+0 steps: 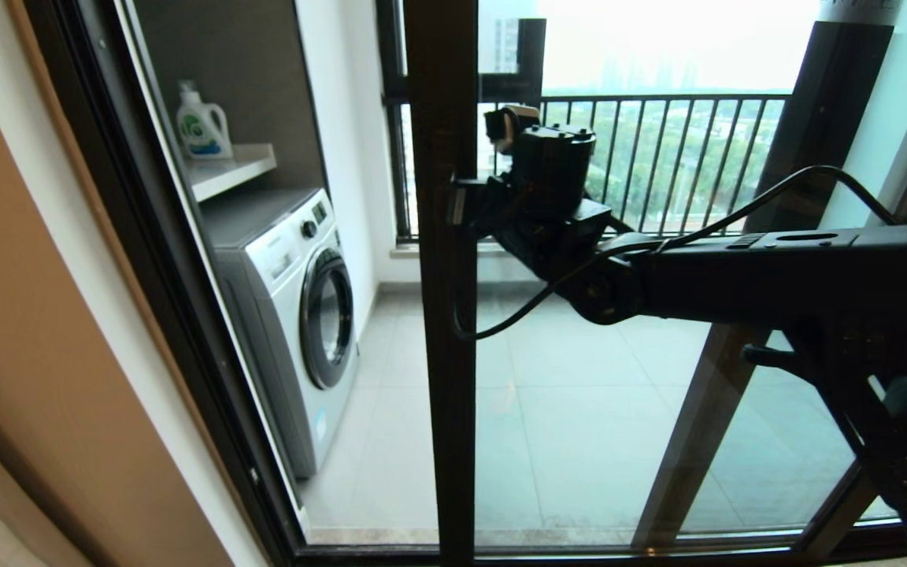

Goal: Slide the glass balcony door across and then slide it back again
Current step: Close the slid door

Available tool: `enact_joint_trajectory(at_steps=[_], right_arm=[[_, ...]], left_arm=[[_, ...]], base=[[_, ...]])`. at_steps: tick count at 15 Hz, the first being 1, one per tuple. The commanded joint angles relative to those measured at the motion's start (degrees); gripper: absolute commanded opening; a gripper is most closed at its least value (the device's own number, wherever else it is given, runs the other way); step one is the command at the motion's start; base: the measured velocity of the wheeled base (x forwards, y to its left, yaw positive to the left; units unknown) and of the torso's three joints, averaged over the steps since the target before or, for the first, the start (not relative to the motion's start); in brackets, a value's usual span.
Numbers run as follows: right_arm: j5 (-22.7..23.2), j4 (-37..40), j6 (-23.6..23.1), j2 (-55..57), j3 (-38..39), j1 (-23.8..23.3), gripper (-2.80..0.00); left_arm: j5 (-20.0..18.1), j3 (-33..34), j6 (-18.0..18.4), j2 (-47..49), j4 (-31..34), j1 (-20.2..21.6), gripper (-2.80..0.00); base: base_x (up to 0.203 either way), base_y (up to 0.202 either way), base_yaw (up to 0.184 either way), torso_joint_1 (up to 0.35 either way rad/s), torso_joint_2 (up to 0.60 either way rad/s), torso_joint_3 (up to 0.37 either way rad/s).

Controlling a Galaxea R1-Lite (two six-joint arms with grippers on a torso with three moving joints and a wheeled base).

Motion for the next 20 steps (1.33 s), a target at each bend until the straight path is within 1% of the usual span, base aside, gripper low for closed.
enact_joint_trajectory(at_steps=[1, 2, 5, 7, 9, 11, 14, 16, 18, 20], right_arm=[[-0.8, -0.5, 0.1, 0.1, 0.0, -0.1, -2.80], [-1.0, -0.5, 0.1, -0.3, 0.0, -0.1, -2.80], [-4.2, -0.6, 0.2, -3.5, 0.5, 0.0, -2.80], [-5.4, -0.6, 0.2, -6.7, 2.5, -0.2, -2.80], [-5.6, -0.9, 0.3, -12.0, 9.8, -0.5, -2.80], [-5.6, -1.0, 1.2, -21.0, 19.4, -0.2, -2.80], [-5.3, -0.9, 1.5, -38.1, 34.0, 0.3, -2.80], [-5.2, 0.1, 0.0, -50.7, 43.3, -0.7, -2.80], [-5.2, 2.9, -1.7, -63.3, 51.1, -4.5, -2.80], [-5.2, 7.8, -2.7, -74.4, 56.0, -10.9, -2.80]], left_arm=[[0.0, 0.0, 0.0, 0.1, 0.0, 0.0, -2.80], [0.0, 0.0, 0.0, 0.1, 0.0, 0.0, -2.80], [0.0, 0.0, 0.0, 0.1, 0.0, 0.0, -2.80], [0.0, 0.0, 0.0, 0.1, 0.0, 0.0, -2.80], [0.1, 0.0, 0.0, 0.1, 0.0, 0.0, -2.80], [0.0, 0.0, 0.0, 0.1, 0.0, 0.0, -2.80], [0.0, 0.0, 0.0, 0.1, 0.0, 0.0, -2.80], [0.0, 0.0, 0.0, 0.1, 0.0, 0.0, -2.80], [0.0, 0.0, 0.0, 0.1, 0.0, 0.0, -2.80], [0.1, 0.0, 0.0, 0.1, 0.0, 0.0, -2.80]], base=[[0.000, 0.000, 0.000, 0.000, 0.00, 0.000], [0.000, 0.000, 0.000, 0.000, 0.00, 0.000], [0.000, 0.000, 0.000, 0.000, 0.00, 0.000], [0.000, 0.000, 0.000, 0.000, 0.00, 0.000], [0.000, 0.000, 0.000, 0.000, 0.00, 0.000], [0.000, 0.000, 0.000, 0.000, 0.00, 0.000], [0.000, 0.000, 0.000, 0.000, 0.00, 0.000], [0.000, 0.000, 0.000, 0.000, 0.00, 0.000], [0.000, 0.000, 0.000, 0.000, 0.00, 0.000], [0.000, 0.000, 0.000, 0.000, 0.00, 0.000]])
